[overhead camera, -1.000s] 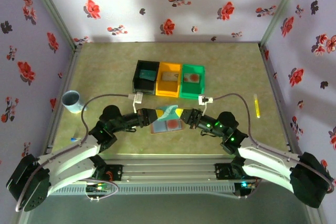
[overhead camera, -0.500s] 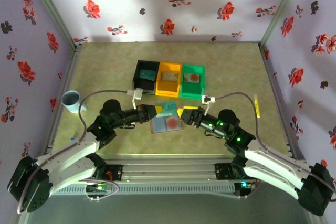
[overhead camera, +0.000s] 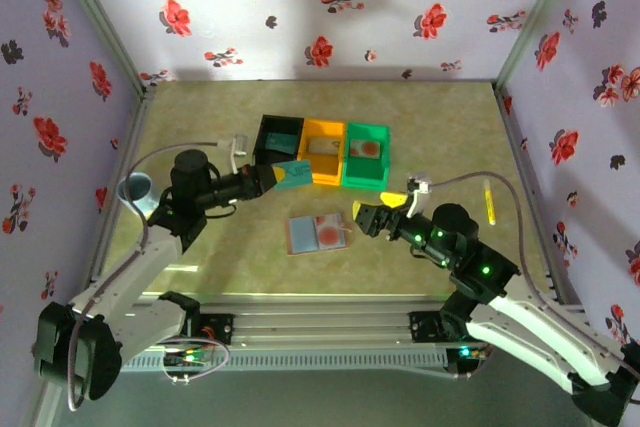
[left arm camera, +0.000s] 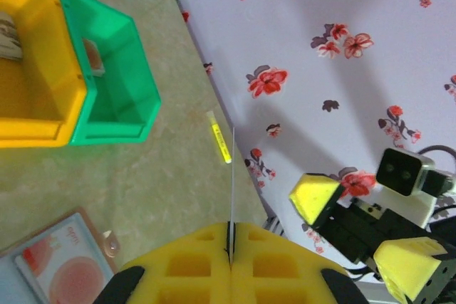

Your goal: Take the credit cards out of the card holder

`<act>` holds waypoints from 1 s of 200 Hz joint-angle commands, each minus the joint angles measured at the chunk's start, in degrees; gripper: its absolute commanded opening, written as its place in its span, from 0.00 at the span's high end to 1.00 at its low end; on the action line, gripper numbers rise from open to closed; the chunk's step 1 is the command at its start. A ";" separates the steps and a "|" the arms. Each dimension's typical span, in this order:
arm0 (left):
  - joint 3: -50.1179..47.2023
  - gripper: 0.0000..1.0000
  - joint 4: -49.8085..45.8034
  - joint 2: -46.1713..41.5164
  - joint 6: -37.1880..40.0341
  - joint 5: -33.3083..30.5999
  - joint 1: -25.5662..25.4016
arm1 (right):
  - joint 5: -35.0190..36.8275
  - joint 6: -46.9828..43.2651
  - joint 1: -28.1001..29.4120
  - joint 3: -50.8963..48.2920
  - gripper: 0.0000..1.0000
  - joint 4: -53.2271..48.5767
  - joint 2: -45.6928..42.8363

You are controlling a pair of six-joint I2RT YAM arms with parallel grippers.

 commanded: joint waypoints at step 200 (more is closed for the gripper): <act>23.86 1.00 -30.32 13.67 25.91 -12.24 7.96 | 36.25 -21.38 -0.31 6.81 0.01 -31.33 -13.10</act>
